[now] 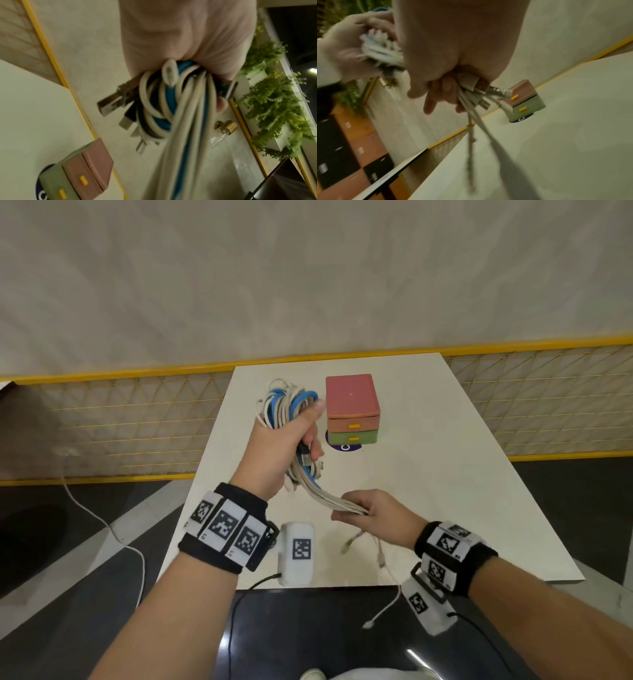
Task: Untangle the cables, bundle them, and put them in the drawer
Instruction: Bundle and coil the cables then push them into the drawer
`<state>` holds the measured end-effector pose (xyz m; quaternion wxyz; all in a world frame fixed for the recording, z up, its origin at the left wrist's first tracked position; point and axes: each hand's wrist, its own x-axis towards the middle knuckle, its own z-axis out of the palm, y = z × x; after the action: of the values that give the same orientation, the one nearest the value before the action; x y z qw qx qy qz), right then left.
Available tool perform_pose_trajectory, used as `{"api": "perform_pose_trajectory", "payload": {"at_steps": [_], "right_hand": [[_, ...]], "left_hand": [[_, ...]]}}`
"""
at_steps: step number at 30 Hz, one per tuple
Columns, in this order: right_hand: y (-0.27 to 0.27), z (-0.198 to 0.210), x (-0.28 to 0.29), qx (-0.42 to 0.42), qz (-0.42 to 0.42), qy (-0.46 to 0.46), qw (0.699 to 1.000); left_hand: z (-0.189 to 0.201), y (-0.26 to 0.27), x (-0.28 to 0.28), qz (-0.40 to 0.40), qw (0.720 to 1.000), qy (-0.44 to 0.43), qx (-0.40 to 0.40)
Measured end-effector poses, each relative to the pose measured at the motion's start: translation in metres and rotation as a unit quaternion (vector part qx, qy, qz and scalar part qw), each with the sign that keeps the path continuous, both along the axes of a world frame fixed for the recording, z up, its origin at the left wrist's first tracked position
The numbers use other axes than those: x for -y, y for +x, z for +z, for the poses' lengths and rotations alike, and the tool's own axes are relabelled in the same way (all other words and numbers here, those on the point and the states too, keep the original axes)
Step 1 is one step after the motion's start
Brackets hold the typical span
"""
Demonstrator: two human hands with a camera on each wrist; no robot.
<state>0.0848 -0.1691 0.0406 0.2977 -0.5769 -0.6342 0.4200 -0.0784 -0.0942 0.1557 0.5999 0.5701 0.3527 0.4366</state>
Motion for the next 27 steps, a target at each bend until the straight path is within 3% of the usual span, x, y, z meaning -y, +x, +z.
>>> {"api": "perform_pose_trajectory", "payload": {"at_steps": [4,7,14,18,20,25,27], "right_hand": [[0.021,0.012,-0.013,0.127,-0.004,0.013,0.992],[0.024,0.023,-0.019,0.275,-0.021,0.070,0.959],[0.008,0.036,-0.026,0.387,-0.036,0.105,0.915],[0.009,0.037,-0.025,0.347,-0.057,0.088,0.932],[0.011,0.040,-0.025,0.311,-0.064,0.084,0.944],[0.015,0.056,-0.023,0.174,-0.040,0.078,0.981],[0.025,0.061,-0.021,0.121,-0.030,0.072,0.990]], "left_hand": [[-0.014,-0.010,0.008,-0.101,0.992,-0.023,-0.077],[-0.024,-0.012,0.011,-0.151,0.971,-0.018,-0.184],[-0.057,0.002,0.026,-0.123,0.929,-0.024,-0.348],[-0.070,0.008,0.030,-0.062,0.923,0.013,-0.380],[-0.072,0.011,0.030,-0.039,0.938,0.011,-0.346],[-0.072,0.013,0.032,-0.095,0.963,-0.065,-0.243],[-0.071,0.013,0.029,-0.062,0.971,-0.066,-0.221]]}}
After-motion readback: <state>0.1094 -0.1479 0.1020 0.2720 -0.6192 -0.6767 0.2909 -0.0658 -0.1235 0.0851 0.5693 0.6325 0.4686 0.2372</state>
